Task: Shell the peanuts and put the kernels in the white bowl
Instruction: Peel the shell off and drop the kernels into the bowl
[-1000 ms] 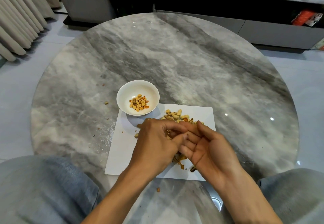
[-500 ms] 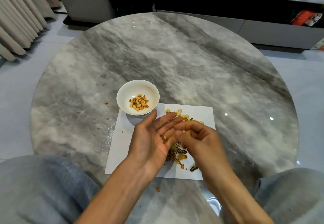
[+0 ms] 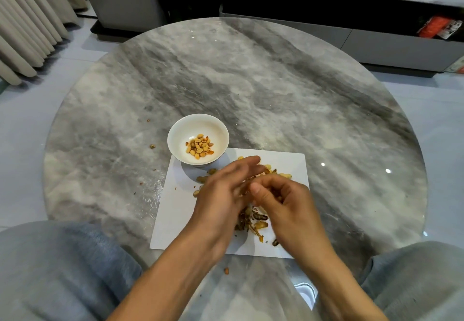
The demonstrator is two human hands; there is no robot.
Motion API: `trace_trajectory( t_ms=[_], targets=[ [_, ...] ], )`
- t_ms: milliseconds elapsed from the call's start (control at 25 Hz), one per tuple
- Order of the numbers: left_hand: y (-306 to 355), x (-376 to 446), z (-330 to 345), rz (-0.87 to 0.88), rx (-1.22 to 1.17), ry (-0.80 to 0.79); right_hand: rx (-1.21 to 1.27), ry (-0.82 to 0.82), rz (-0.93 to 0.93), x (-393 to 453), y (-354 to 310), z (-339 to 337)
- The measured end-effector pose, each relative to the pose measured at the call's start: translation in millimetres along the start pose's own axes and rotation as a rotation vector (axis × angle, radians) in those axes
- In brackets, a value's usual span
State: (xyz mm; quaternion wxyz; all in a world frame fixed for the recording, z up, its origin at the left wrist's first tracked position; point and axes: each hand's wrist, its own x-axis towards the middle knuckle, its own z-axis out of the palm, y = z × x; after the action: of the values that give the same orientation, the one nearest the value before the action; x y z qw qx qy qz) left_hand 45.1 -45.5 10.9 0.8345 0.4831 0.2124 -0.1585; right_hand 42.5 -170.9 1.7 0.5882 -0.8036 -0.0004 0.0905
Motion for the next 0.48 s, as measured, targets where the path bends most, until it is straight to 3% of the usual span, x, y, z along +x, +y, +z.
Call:
trace_trajectory(
  t_ms=[120, 320, 480],
  targets=[
    [-2.8, -1.8, -2.1, 0.309, 0.566, 0.029, 0.27, 0.027, 0.179, 3.7, -10.6, -16.9],
    [-5.6, 0.3, -8.2, 0.621, 0.798, -0.001, 0.333, -0.05, 0.201, 3.7, -13.9, -20.1],
    [-4.7, 0.6, -8.9, 0.677, 0.844, 0.0, 0.335, -0.03, 0.228, 5.1, -11.1, -21.6]
  ],
)
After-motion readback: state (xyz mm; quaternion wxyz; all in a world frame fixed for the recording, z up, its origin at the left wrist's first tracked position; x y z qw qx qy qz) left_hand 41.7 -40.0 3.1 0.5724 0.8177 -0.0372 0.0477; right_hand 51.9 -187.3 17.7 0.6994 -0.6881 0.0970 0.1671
